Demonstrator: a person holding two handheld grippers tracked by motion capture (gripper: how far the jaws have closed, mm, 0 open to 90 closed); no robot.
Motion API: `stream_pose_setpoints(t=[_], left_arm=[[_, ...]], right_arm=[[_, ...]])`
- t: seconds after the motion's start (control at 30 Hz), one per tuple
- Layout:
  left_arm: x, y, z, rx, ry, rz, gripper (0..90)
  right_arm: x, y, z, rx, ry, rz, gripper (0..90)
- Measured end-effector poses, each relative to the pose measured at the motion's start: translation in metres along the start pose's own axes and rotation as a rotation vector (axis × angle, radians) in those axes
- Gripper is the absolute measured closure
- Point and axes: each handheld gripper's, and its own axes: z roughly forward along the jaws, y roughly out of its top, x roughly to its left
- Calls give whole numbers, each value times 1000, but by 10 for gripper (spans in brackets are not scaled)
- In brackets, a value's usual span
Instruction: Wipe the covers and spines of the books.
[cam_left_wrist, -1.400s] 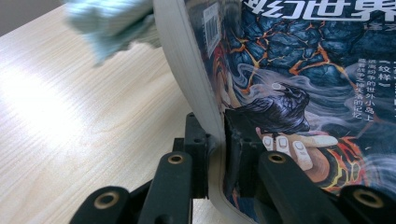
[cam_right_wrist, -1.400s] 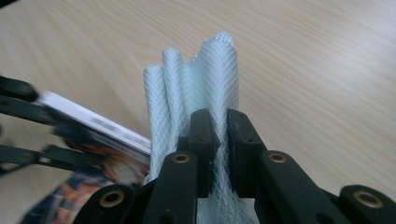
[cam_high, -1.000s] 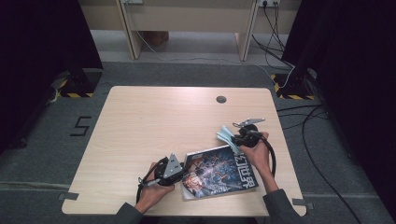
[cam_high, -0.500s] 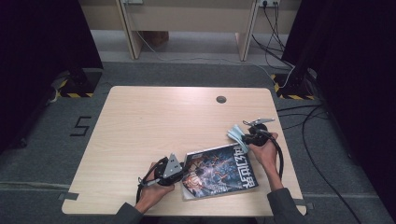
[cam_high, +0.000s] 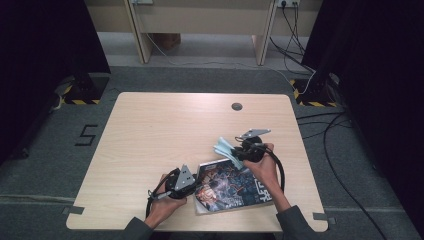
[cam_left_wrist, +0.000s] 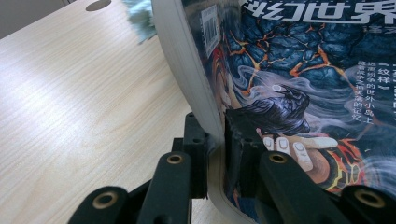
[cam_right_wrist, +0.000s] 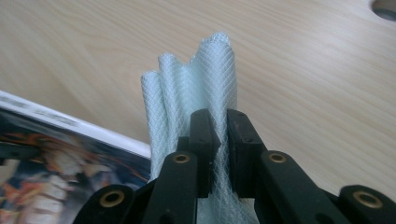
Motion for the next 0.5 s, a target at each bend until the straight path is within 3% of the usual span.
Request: stream_pose_setpoints(t=[0.13,0.5], left_arm=[[0,0,0,6,0,4,790],[0,-1,1,10,2,-3,791]], right_arm=[[20,7,1,-23,38,-48,820],[73,24,4,-76,147,-118,819]])
